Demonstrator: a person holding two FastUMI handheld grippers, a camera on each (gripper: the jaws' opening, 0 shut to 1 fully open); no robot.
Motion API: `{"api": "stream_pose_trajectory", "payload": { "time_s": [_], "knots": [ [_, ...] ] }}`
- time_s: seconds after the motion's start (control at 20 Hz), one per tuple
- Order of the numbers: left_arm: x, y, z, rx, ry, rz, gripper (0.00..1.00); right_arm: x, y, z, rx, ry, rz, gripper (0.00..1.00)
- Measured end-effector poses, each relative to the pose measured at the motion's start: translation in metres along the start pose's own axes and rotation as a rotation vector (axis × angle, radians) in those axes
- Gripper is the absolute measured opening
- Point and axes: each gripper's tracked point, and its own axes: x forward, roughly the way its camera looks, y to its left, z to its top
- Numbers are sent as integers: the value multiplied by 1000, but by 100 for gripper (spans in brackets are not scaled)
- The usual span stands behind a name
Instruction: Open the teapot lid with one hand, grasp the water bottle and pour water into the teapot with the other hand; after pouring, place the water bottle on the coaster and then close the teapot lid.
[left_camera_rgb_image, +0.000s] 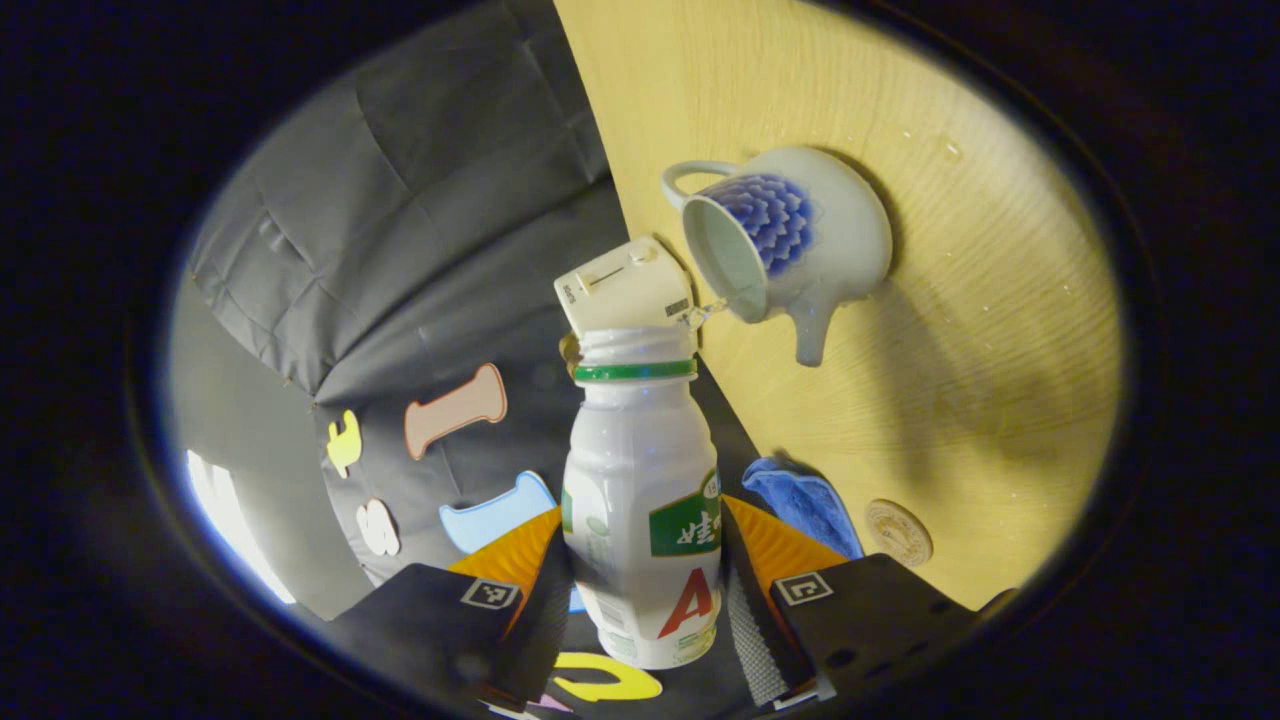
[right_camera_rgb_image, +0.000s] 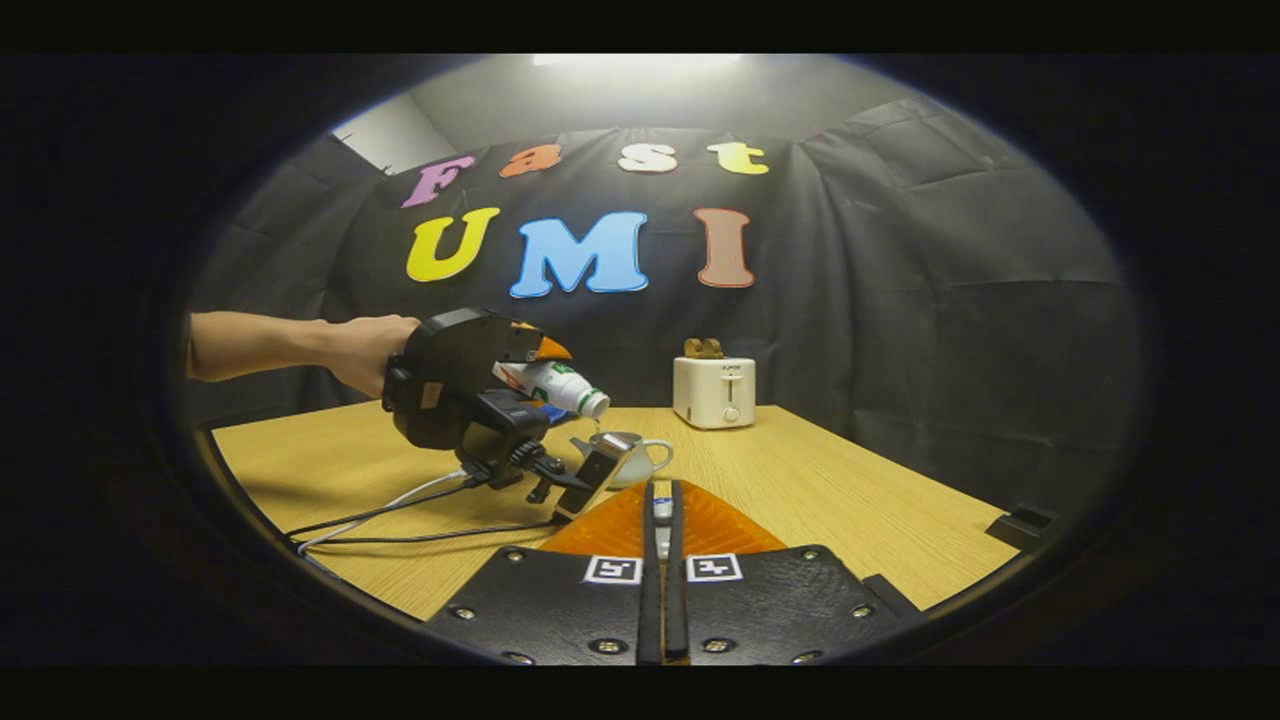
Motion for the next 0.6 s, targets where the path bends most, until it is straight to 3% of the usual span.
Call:
{"api": "stream_pose_trajectory", "payload": {
  "time_s": [0.1, 0.2, 0.4, 0.6],
  "knots": [
    [-1, 2, 1, 8, -4, 7, 73, -1, 0, -1, 4, 2, 0, 2],
    [0, 2, 2, 14, -6, 11, 82, -1, 0, 0, 3, 2, -1, 2],
    [-1, 5, 6, 33, -19, 26, 77, 0, -1, -2, 2, 9, -1, 2],
    [-2, 3, 11, 36, -31, 20, 82, -1, -1, -3, 0, 12, 0, 2]
  ]
}}
